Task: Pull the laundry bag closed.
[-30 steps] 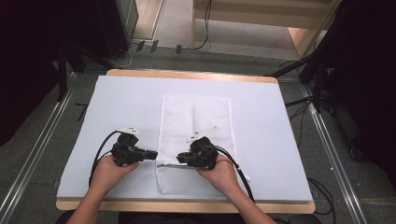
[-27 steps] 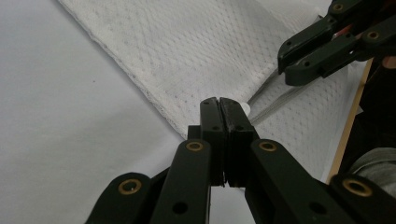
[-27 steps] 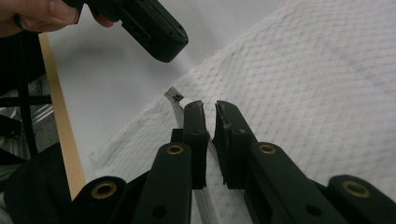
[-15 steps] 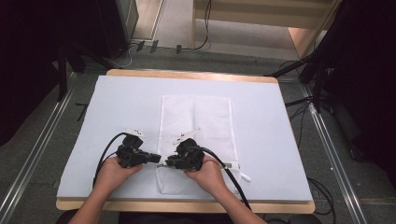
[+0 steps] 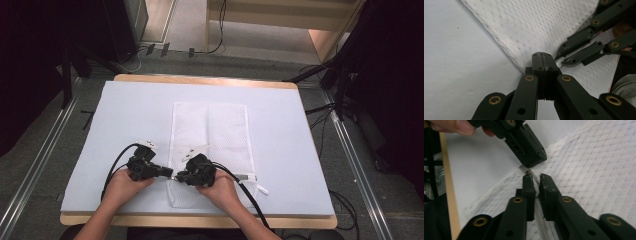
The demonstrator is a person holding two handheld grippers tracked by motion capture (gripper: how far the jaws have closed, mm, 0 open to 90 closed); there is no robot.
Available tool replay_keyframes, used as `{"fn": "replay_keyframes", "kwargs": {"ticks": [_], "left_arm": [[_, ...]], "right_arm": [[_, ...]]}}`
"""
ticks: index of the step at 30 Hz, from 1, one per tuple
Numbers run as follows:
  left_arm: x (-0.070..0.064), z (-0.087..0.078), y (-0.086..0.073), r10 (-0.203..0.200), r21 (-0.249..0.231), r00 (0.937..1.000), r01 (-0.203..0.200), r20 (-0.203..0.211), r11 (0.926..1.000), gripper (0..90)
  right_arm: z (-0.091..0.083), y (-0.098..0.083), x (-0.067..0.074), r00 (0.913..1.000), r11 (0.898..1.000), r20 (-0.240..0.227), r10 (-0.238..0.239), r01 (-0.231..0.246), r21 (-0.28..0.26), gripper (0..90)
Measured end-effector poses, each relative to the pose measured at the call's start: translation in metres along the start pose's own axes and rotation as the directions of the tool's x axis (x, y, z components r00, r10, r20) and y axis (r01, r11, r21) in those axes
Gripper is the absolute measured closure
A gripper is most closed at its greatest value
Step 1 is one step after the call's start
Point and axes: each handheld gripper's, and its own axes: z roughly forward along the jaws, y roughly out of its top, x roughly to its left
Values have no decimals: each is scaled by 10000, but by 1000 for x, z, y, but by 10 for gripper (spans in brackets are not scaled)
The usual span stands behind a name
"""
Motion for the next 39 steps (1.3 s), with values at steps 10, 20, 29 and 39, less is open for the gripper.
{"fn": "replay_keyframes", "kwargs": {"ticks": [10, 20, 29, 39], "left_arm": [[-1, 1, 0, 46, 21, 10000, -46, -56, 10000, 900], [-3, 0, -2, 155, 25, 9998, -155, -107, 9999, 900], [-8, 1, -4, 770, 13, 9959, -770, -482, 9970, 900], [-8, 0, -4, 921, 18, 9945, -921, -498, 9957, 900]], "right_arm": [[5, -2, 1, 10000, 10000, -96, -8, 7, -34, 833], [7, -2, 8, 9998, 9999, 175, -81, 82, -65, 886], [5, -2, 5, 9998, 9998, 39, 191, -191, 86, 886], [-6, -7, -1, 9999, 9998, 24, 159, -159, 72, 887]]}}
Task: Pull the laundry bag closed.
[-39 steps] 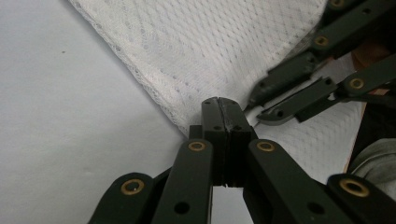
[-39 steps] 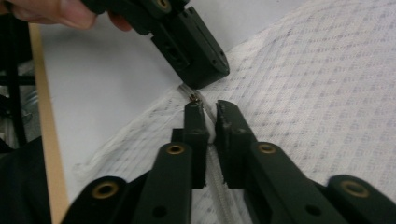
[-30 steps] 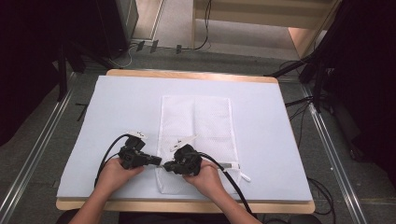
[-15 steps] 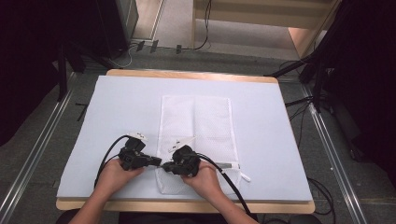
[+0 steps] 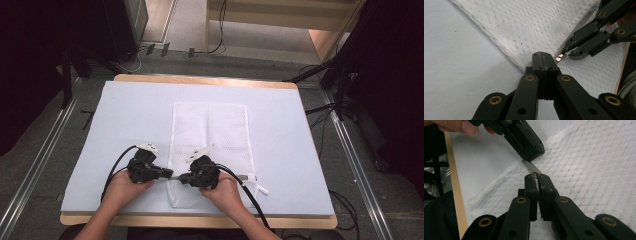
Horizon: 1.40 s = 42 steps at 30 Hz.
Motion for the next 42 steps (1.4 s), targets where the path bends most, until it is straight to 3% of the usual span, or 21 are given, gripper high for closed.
{"fn": "replay_keyframes", "kwargs": {"ticks": [11, 20, 24, 25, 42], "left_arm": [[-1, 0, -1, -43, -56, 10000, 43, -6, 10000, 900], [-4, 0, -2, 308, -81, 9992, -310, -237, 9995, 900], [-1, 0, -6, 304, -427, 9995, -304, -13, 9986, 900], [-2, 0, -6, 439, -397, 9990, -442, -87, 9982, 900], [-5, 0, -4, 461, -272, 9986, -467, -250, 9985, 900]], "right_arm": [[-6, -4, -8, 9998, 10000, -185, 55, -55, 4, 886], [-9, -9, -14, 9986, 9998, -481, 206, -205, 29, 886], [-10, -13, -13, 9989, 9999, -440, 132, -136, -100, 886], [-11, -13, -13, 9992, 9999, -399, 79, -82, -94, 886], [-22, -17, -23, 9982, 9995, -515, 291, -296, -94, 886]]}}
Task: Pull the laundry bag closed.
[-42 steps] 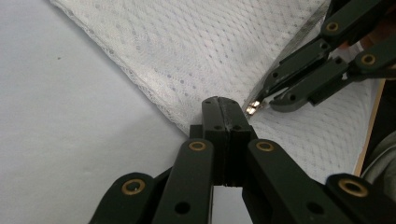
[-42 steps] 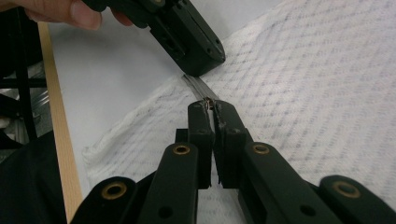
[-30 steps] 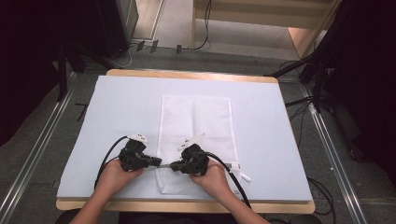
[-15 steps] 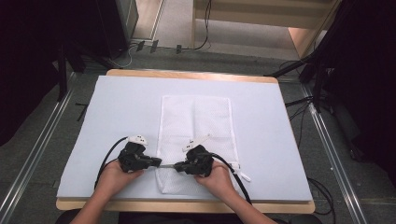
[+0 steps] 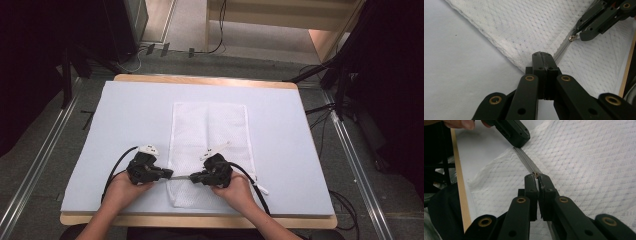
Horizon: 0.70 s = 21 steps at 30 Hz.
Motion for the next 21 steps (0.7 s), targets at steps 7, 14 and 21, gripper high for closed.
{"fn": "replay_keyframes", "kwargs": {"ticks": [7, 14, 21], "left_arm": [[1, 0, 0, -69, -28, 10000, 69, 34, 10000, 900], [1, 0, 0, -88, -3, 9999, 88, 51, 10000, 900], [1, 0, 0, -186, -21, 9998, 186, 74, 9998, 900]], "right_arm": [[-7, -1, 1, 9999, 10000, 136, -19, 18, 58, 886], [-15, -7, 0, 9996, 9996, 245, -126, 120, 241, 886], [-17, -14, -6, 9999, 9999, -20, 125, -125, 1, 886]]}}
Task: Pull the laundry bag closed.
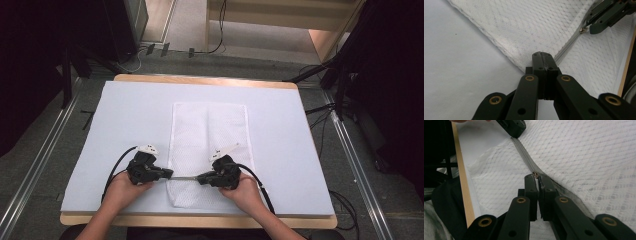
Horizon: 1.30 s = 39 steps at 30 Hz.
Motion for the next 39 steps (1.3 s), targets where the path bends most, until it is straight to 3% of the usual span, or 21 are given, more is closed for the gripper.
{"fn": "replay_keyframes", "kwargs": {"ticks": [39], "left_arm": [[2, 0, 2, 98, 130, 9998, -100, 143, 9999, 900]], "right_arm": [[-34, -15, -17, 9988, 9983, -9, 496, -496, -296, 886]]}}
